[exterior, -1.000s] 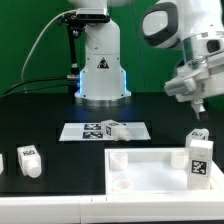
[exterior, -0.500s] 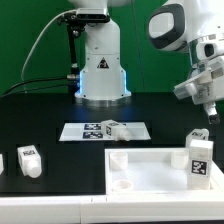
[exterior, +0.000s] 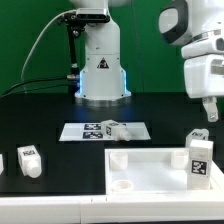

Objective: Assemble square table

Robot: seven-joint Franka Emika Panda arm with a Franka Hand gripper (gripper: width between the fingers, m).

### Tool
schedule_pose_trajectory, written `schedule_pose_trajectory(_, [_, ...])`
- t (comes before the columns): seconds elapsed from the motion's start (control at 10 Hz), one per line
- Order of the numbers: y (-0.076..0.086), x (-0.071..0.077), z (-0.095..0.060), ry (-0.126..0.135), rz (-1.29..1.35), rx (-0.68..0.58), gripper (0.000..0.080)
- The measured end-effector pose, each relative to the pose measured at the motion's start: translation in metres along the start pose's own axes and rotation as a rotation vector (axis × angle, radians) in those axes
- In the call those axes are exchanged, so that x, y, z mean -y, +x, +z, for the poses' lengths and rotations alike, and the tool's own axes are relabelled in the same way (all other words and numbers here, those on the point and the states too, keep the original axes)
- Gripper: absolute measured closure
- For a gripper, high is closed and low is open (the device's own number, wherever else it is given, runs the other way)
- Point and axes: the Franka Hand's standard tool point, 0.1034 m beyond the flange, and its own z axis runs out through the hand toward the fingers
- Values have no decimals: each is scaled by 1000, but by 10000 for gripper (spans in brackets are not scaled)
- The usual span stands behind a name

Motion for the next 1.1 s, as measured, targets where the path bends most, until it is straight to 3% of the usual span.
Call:
schedule_pose_trajectory(0.1, [3, 12, -1, 6, 17, -3, 151])
schedule_pose_trajectory(0.5, [0, 3, 0, -2, 269, -1, 151])
schedule_pose_trajectory(0.7, [-10, -37, 2, -17, 531, 52, 151])
schedule_pose_trajectory(0.9, [-20, -51, 4, -15, 800, 108, 151])
schedule_pose_trajectory(1.0, [-22, -68, 4, -12, 921, 118, 151])
schedule_pose_trajectory(1.1, [-20, -64, 5, -14, 983, 112, 151])
